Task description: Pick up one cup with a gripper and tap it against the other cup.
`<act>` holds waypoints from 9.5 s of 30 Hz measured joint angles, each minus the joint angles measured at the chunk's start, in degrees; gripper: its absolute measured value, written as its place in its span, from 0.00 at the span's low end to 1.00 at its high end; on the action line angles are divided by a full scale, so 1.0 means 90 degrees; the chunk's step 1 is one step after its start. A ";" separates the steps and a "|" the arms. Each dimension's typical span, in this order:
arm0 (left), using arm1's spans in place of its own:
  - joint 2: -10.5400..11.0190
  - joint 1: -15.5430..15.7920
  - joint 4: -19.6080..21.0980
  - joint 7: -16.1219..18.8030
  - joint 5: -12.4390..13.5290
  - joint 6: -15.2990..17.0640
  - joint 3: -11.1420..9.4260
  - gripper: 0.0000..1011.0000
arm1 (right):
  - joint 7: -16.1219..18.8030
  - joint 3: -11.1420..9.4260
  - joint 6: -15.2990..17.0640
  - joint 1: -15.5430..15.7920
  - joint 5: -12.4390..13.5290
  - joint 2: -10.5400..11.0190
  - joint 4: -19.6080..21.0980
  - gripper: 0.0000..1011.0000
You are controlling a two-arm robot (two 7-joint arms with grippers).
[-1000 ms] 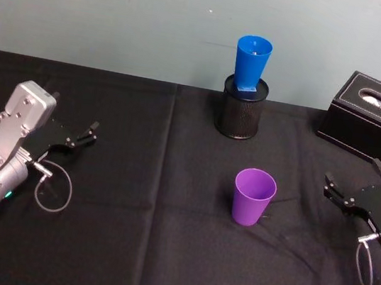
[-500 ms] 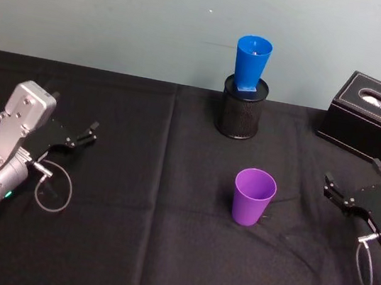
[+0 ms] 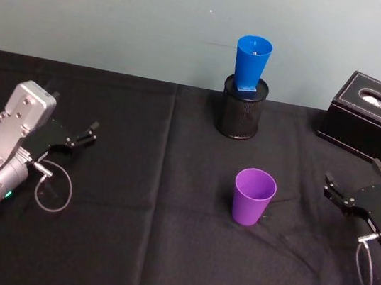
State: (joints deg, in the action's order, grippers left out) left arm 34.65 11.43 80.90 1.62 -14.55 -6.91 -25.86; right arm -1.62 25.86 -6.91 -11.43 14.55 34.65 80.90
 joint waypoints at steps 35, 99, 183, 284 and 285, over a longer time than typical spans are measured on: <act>0.0000 0.0000 0.0000 0.0000 0.0000 0.0000 0.0000 0.99 | 0.3389 -0.0392 -0.1221 0.0896 0.1427 0.0614 0.0265 0.99; 0.0000 0.0000 0.0000 0.0000 0.0000 0.0000 0.0000 0.99 | 0.3897 -0.0201 -0.0693 -0.0504 0.0632 -0.1333 -0.1328 0.99; 0.0000 0.0000 0.0000 0.0000 0.0000 0.0000 0.0000 0.99 | 0.3984 -0.0088 0.1481 -0.1554 0.1526 -0.0501 0.0592 0.73; 0.0000 0.0000 0.0000 0.0000 0.0000 0.0000 0.0000 0.99 | 0.3970 -0.0088 0.1486 -0.1559 0.1521 -0.0505 0.0587 0.73; 0.0000 0.0000 0.0000 0.0000 0.0000 0.0000 0.0000 0.99 | 0.3970 -0.0088 0.1486 -0.1559 0.1521 -0.0505 0.0587 0.73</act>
State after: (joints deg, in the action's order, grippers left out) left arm 34.65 11.43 80.90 1.62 -14.55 -6.91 -25.86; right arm 34.11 25.07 6.46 -25.47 28.24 30.10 86.18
